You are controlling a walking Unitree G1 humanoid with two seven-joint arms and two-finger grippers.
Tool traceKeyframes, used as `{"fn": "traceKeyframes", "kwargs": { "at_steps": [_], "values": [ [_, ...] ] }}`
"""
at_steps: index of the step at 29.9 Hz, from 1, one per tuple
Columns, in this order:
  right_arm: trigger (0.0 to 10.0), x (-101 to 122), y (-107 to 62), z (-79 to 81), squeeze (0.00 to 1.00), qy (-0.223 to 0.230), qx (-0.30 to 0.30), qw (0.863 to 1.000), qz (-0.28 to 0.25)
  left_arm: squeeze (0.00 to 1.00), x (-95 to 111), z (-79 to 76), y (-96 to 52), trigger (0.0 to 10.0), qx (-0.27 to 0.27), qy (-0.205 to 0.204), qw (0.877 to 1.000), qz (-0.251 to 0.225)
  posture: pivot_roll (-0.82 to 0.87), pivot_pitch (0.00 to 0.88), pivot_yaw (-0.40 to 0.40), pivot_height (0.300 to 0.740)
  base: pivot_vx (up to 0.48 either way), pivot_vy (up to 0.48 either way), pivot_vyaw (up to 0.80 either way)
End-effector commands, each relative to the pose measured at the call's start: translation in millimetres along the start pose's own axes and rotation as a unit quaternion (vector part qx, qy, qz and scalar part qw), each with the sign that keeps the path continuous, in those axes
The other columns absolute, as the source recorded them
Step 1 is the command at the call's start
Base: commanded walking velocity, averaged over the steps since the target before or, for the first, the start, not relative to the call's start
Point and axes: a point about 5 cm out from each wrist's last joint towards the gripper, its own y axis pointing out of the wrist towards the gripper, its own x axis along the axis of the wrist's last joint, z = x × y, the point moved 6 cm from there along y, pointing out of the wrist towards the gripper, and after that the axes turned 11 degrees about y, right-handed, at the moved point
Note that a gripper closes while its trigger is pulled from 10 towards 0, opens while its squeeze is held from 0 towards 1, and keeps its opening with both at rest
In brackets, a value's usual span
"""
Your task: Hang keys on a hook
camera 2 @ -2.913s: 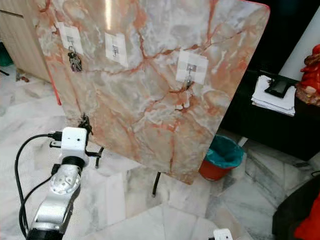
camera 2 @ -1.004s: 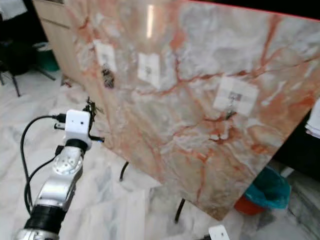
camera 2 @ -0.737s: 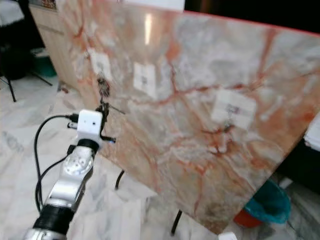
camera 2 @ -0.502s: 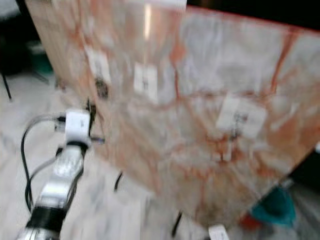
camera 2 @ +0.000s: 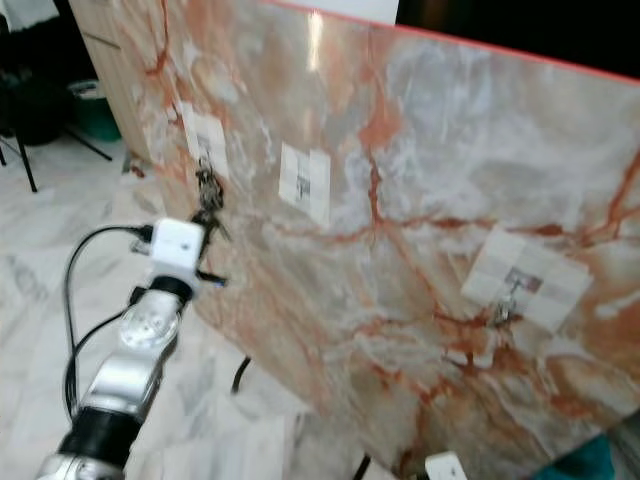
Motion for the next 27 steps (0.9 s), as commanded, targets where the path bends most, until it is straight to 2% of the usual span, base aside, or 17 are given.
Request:
{"fn": "traceKeyframes", "kwargs": {
  "at_steps": [1,3,7,9,15,22,27],
  "values": [
    [10.0,-5,-0.8,-5.5,0.0,0.003,-0.007,1.0,0.006,0.0,5,0.7,1.1,10.0,-0.006,0.013,1.0,-0.012,-0.02,0.0,-0.075,0.74,0.0,0.0,0.0],
    [10.0,-5,-0.8,-5.5,0.0,0.003,-0.006,1.0,0.006,0.0,6,1.0,1.8,10.0,-0.007,0.014,1.0,-0.013,-0.02,0.0,-0.077,0.74,0.0,0.0,0.0],
    [10.0,-4,-0.8,-6.2,0.0,0.002,-0.007,1.0,0.005,0.0,8,1.8,5.3,10.0,-0.014,0.051,0.998,-0.016,-0.02,0.0,-0.084,0.74,0.0,0.0,0.0],
    [10.0,-3,-0.8,-6.7,0.0,-0.001,-0.007,1.0,0.005,0.0,11,1.0,12.3,10.0,-0.02,0.09,0.995,-0.022,-0.02,0.0,-0.088,0.74,0.0,0.0,0.0],
    [10.0,-1,-0.7,-7.0,0.0,-0.002,-0.007,1.0,0.003,0.0,14,-4.5,25.4,10.0,-0.039,0.133,0.99,-0.027,-0.03,0.0,-0.089,0.74,0.0,0.0,0.0],
    [10.0,0,-0.6,-7.3,0.0,-0.002,-0.007,1.0,0.001,0.0,19,-8.6,36.9,10.0,-0.056,0.132,0.989,-0.033,-0.04,0.0,-0.087,0.74,0.0,0.0,0.0],
    [10.0,1,-0.6,-7.6,0.0,-0.003,-0.008,1.0,-0.001,0.0,19,-9.5,40.2,10.0,-0.05,0.124,0.99,-0.035,-0.05,0.0,-0.087,0.74,0.0,0.0,0.0]
  ]
}}
